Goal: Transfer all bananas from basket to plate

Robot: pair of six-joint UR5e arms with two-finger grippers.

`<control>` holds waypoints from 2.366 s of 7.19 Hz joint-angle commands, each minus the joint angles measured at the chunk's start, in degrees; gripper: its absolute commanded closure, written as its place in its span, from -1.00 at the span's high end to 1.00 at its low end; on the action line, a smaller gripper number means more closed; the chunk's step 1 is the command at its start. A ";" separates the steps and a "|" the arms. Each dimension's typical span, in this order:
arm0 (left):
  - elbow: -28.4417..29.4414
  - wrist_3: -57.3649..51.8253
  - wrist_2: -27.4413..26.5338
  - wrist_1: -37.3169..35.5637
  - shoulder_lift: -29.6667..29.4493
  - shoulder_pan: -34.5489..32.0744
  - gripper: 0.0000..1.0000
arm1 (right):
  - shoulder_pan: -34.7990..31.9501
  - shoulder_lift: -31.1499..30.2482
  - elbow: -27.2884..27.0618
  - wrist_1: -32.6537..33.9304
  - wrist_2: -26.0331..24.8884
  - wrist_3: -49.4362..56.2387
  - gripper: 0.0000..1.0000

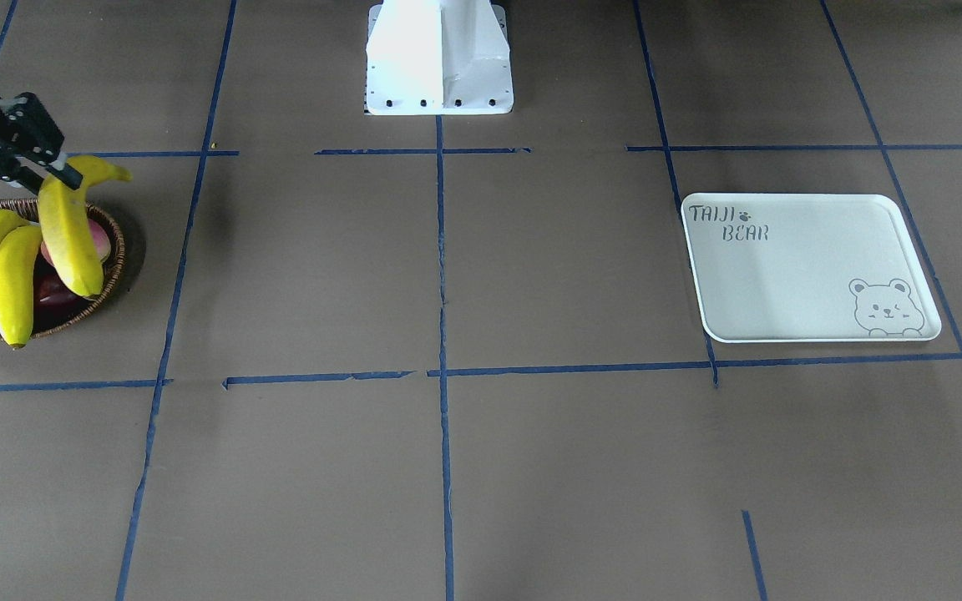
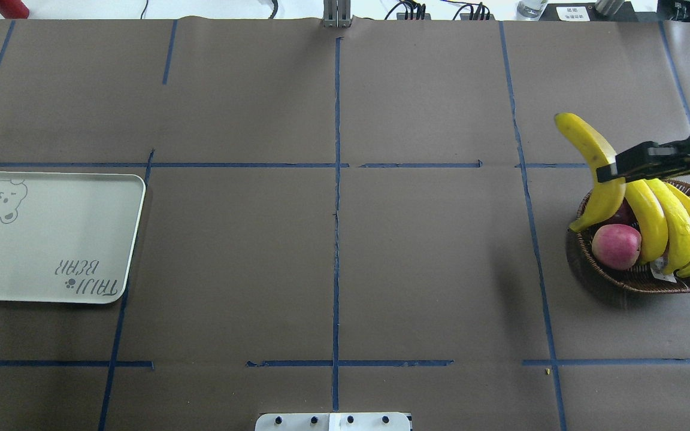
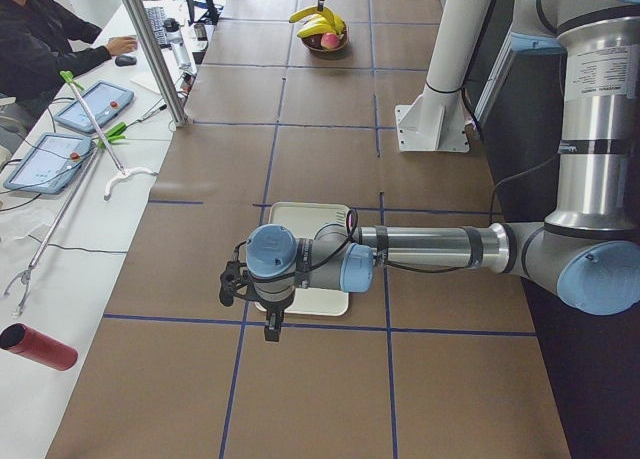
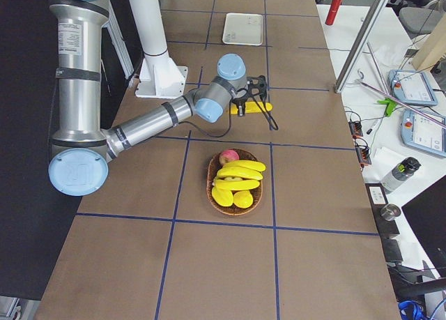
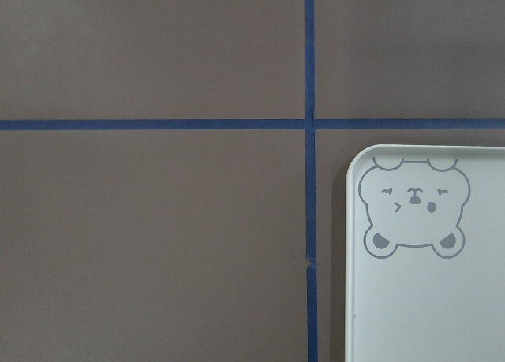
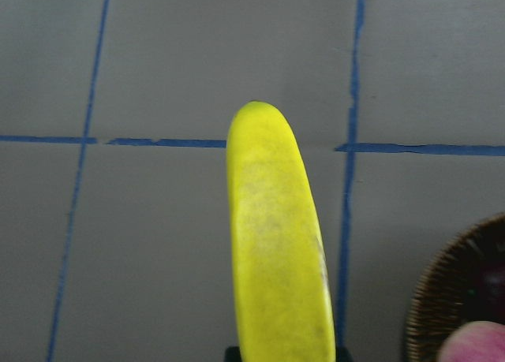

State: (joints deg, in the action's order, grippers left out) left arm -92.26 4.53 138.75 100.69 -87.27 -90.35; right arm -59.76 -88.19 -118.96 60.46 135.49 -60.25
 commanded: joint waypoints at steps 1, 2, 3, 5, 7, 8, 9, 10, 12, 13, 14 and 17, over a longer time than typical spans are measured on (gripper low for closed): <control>0.15 24.08 2.56 16.56 -1.92 8.13 0.99 | 10.49 11.17 -0.39 -0.52 -10.88 -19.22 -0.99; -0.11 35.87 3.18 24.21 -2.81 12.00 0.99 | 15.24 11.37 -1.79 -0.52 -16.69 -20.77 -0.99; -0.11 47.65 6.32 29.77 -6.12 15.00 0.99 | 18.42 12.24 -2.50 -0.52 -19.71 -20.87 -0.95; -1.16 65.18 11.17 37.07 -11.93 18.52 0.98 | 20.46 14.43 -2.50 -0.61 -20.09 -21.83 -0.96; -1.00 70.08 10.22 40.72 -18.51 24.83 0.98 | 24.58 16.29 -2.42 -0.61 -25.25 -21.84 -0.95; -1.52 78.10 6.91 40.98 -22.64 28.61 0.98 | 27.04 17.69 -2.07 -0.52 -27.10 -21.92 -0.95; -3.87 89.75 0.53 41.07 -26.34 34.13 0.98 | 29.93 18.57 -1.89 -0.52 -31.12 -21.93 -0.96; -5.81 97.26 -6.58 41.07 -29.24 39.41 0.98 | 31.53 19.62 -1.71 -0.52 -32.38 -21.93 -0.96; -7.41 110.21 -14.90 40.99 -34.08 44.81 0.97 | 33.91 21.13 -1.36 -0.52 -34.14 -21.93 -0.98; -7.50 111.82 -15.00 41.07 -35.06 46.74 0.96 | 34.35 21.22 -1.36 -0.61 -34.24 -21.93 -0.98; -7.50 112.01 -15.09 40.90 -36.12 49.02 0.96 | 34.27 21.56 -1.45 -0.61 -34.24 -21.93 -0.98; -7.50 111.93 -23.42 40.19 -37.36 56.76 0.93 | 34.27 22.27 -1.62 -0.61 -34.24 -21.93 -0.97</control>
State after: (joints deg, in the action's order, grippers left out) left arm -99.82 116.49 118.71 141.14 -124.20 -36.69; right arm -25.50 -66.20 -120.54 59.85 101.26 -82.16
